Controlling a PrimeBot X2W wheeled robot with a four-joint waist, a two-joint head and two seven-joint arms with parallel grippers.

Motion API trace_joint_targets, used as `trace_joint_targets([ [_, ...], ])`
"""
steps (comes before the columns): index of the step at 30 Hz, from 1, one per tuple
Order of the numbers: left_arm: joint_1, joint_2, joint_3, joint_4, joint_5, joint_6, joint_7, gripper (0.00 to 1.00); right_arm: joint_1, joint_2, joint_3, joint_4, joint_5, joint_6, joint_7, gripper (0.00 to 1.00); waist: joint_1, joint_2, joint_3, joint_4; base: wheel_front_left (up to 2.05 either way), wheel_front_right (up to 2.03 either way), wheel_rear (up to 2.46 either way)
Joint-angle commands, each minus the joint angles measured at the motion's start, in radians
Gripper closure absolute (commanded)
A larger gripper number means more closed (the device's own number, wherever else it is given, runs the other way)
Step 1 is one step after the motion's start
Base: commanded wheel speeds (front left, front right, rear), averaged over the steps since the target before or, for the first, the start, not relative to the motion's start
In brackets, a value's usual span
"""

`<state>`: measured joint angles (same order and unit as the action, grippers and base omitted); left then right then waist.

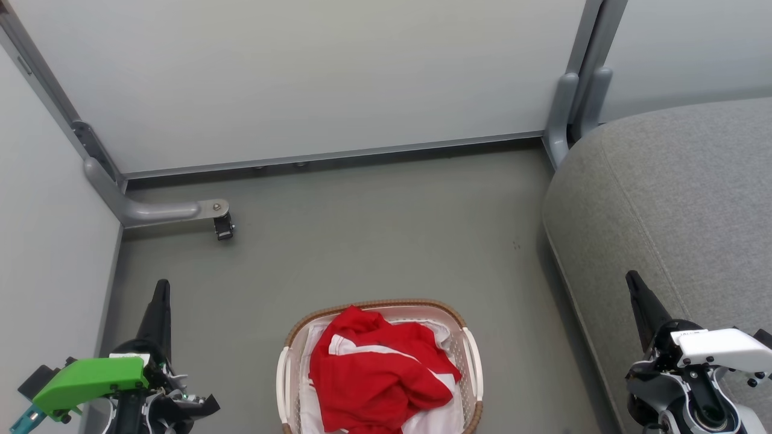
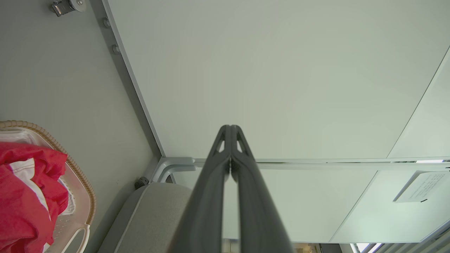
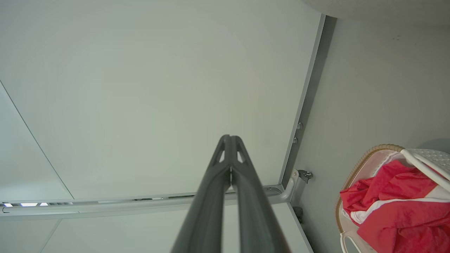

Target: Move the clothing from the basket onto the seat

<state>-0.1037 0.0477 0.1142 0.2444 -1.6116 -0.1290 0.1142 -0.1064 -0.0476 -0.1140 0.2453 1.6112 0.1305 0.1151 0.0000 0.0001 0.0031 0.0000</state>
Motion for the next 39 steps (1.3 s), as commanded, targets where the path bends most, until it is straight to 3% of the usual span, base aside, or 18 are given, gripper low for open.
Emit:
trace_joint_targets([
  [1, -0.012, 0.006, 0.001, -0.001, -0.002, -0.005, 0.002, 1.0, -0.005, -0.006, -0.001, -0.003, 0.003, 0.0, 0.0, 1.0, 0.0, -0.0001, 0.0, 0.0, 0.0, 0.0, 0.0],
  [39, -0.012, 0.006, 0.001, -0.001, -0.002, -0.005, 0.002, 1.0, -0.005, -0.006, -0.001, -0.003, 0.003, 0.0, 0.0, 1.0, 0.0, -0.0001, 0.0, 0.0, 0.0, 0.0, 0.0],
])
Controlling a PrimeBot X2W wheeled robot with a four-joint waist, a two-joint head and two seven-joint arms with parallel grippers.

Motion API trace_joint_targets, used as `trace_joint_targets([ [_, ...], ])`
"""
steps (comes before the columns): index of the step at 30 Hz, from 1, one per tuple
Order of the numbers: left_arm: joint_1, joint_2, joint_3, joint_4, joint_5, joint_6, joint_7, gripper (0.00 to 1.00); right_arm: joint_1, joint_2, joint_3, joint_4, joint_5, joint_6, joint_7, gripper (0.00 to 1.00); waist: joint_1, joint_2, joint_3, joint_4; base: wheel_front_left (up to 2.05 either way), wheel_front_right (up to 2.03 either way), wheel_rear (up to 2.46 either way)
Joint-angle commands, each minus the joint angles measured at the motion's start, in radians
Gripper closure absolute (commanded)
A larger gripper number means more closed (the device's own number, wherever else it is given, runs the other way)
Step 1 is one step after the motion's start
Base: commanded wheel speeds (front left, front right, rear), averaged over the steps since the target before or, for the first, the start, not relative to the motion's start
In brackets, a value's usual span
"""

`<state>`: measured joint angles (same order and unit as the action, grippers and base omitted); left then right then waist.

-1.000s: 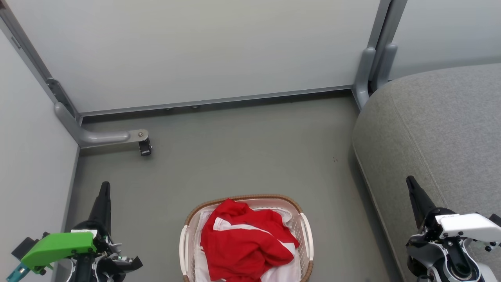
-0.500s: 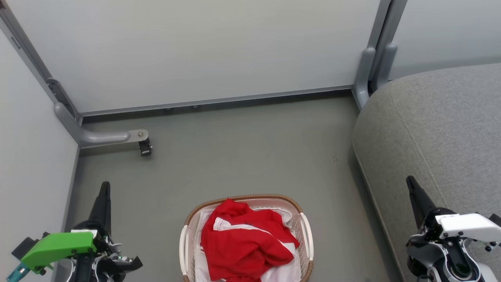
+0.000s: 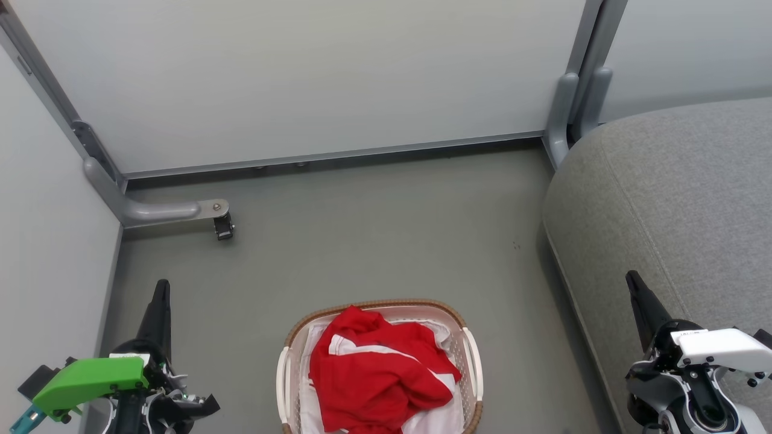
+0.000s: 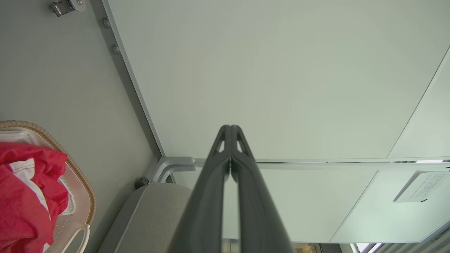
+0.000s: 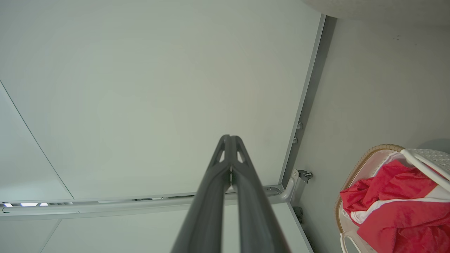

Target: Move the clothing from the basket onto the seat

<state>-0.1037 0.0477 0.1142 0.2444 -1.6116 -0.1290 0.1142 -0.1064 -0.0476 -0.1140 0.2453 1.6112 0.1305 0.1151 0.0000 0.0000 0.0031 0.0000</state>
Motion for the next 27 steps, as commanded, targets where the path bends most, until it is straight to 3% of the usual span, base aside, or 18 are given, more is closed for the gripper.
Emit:
trace_joint_targets([
  [1, -0.012, 0.006, 0.001, -0.001, -0.002, -0.005, 0.002, 1.0, -0.005, -0.006, -0.001, -0.003, 0.003, 0.0, 0.0, 1.0, 0.0, 0.0, 0.0, 0.0, 0.0, 0.0, 0.0],
  [21, -0.012, 0.006, 0.001, -0.001, -0.002, -0.005, 0.002, 1.0, -0.005, -0.006, -0.001, -0.003, 0.003, 0.0, 0.0, 1.0, 0.0, 0.0, 0.0, 0.0, 0.0, 0.0, 0.0],
  [22, 0.0, 0.0, 0.0, 0.0, 0.0, 0.0, 0.0, 0.0, 0.0, 0.0, 0.0, 0.0, 0.0, 0.0, 0.0, 0.0, 0.0, 0.0, 0.0, 0.0, 0.0, 0.0, 0.0],
  [27, 0.028, -0.007, -0.01, 0.036, 0.003, 0.002, -0.006, 0.0, 0.03, 0.011, 0.007, 0.035, -0.002, 0.0, -0.005, 0.0, 0.0, 0.0, 0.0, 0.0, 0.0, 0.0, 0.0],
])
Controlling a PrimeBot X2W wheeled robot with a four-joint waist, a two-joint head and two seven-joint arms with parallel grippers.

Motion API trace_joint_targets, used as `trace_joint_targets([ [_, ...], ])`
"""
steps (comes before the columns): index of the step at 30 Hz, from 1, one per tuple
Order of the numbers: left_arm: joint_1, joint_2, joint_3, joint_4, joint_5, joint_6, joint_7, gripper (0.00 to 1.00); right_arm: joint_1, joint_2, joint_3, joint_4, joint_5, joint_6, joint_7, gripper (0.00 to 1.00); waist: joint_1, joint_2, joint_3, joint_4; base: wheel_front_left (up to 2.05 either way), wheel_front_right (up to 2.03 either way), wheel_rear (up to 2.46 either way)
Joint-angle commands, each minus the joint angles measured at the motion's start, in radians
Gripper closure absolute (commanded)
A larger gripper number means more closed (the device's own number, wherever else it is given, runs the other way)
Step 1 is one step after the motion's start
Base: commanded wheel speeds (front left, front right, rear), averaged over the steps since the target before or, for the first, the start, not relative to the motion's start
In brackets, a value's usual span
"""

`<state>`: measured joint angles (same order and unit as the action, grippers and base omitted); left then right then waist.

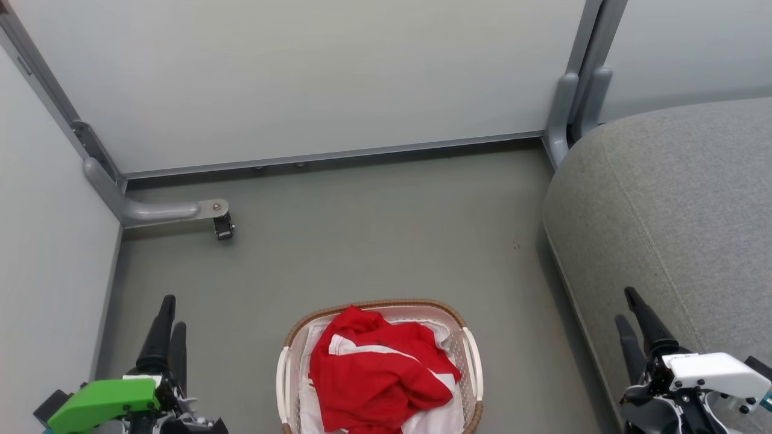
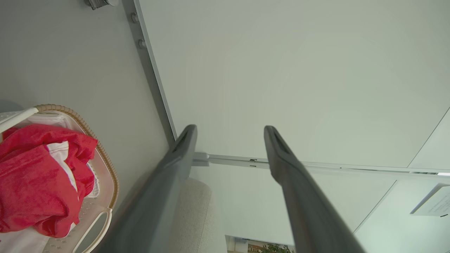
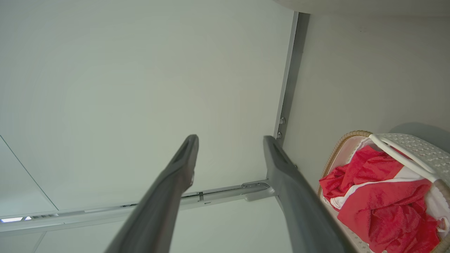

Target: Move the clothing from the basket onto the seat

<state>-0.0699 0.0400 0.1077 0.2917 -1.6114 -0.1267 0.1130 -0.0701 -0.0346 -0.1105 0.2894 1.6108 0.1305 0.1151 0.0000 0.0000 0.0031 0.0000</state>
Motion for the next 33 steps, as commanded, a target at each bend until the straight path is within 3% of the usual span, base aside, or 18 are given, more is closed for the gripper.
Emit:
trace_joint_targets([
  [1, -0.004, 0.001, -0.009, -0.015, 0.006, 0.0, -0.01, 0.0, -0.005, -0.002, 0.007, -0.011, -0.004, 0.0, -0.01, 0.0, 0.0, 0.0, 0.0, 0.0, 0.0, 0.0, 0.0],
  [15, 0.02, 0.003, -0.059, -0.061, 0.076, -0.001, -0.077, 0.0, 0.017, -0.005, 0.032, -0.035, -0.078, 0.0, -0.078, 0.0, 0.0, 0.0, 0.0, 0.0, 0.0, 0.0, 0.0],
  [23, 0.025, 0.004, -0.08, -0.096, 0.186, 0.002, -0.111, 0.0, 0.024, -0.007, 0.02, -0.067, -0.202, 0.0, -0.112, 0.0, 0.0, 0.0, 0.001, 0.001, 0.0, 0.0, 0.0],
  [33, 0.031, 0.006, -0.108, -0.135, 0.383, 0.036, -0.151, 0.0, 0.032, -0.009, 0.017, -0.117, -0.396, 0.0, -0.152, 0.0, 0.0, 0.0, 0.003, 0.002, 0.0, 0.0, 0.0],
])
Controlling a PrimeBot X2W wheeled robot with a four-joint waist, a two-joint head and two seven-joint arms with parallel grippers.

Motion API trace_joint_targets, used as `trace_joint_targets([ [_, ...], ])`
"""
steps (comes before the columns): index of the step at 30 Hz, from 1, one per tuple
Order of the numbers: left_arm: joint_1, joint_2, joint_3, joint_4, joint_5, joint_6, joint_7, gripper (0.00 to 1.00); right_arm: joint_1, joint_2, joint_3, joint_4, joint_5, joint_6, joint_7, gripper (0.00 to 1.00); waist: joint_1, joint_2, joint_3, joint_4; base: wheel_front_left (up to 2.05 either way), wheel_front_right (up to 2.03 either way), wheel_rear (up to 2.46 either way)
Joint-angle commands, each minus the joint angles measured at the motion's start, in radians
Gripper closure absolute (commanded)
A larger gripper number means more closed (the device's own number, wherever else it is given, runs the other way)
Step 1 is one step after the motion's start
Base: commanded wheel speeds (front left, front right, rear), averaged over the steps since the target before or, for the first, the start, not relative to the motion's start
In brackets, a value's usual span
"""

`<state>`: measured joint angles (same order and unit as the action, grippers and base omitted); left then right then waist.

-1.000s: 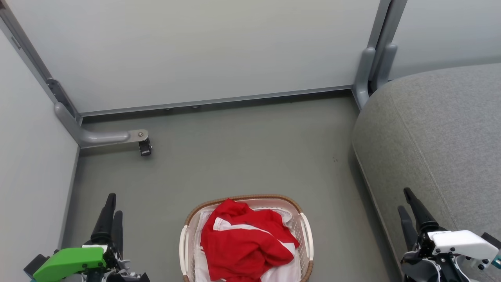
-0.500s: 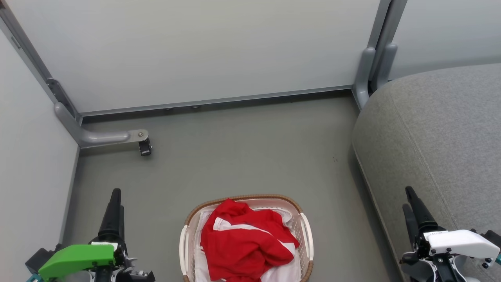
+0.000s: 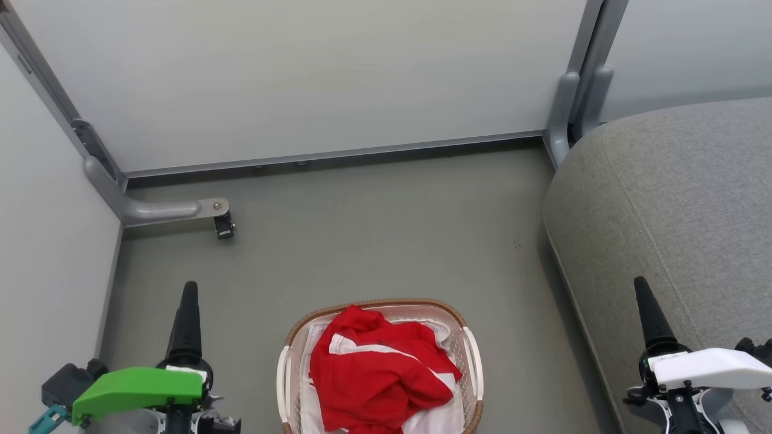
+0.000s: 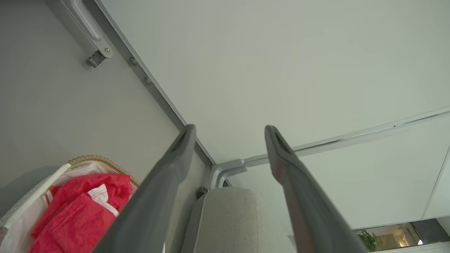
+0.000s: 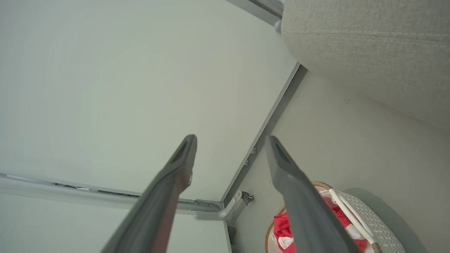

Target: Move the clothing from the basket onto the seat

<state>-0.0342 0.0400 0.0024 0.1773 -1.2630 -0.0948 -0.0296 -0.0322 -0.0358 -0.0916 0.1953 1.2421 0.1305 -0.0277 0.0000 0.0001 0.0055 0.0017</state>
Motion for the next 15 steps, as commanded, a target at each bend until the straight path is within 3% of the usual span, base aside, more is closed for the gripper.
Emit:
trace_joint_targets([
  [1, -0.004, 0.006, -0.006, -0.023, 0.055, 0.007, -0.011, 0.0, -0.005, -0.007, -0.001, -0.028, -0.046, 0.0, -0.012, 0.0, 0.0, -0.0001, 0.0, 0.001, 0.0, 0.0, 0.0],
  [15, 0.01, 0.007, -0.054, -0.052, 0.351, 0.044, -0.058, 0.0, 0.015, -0.009, 0.046, -0.097, -0.373, 0.0, -0.06, 0.0, 0.0, -0.0001, 0.005, 0.005, 0.0, 0.0, 0.0],
])
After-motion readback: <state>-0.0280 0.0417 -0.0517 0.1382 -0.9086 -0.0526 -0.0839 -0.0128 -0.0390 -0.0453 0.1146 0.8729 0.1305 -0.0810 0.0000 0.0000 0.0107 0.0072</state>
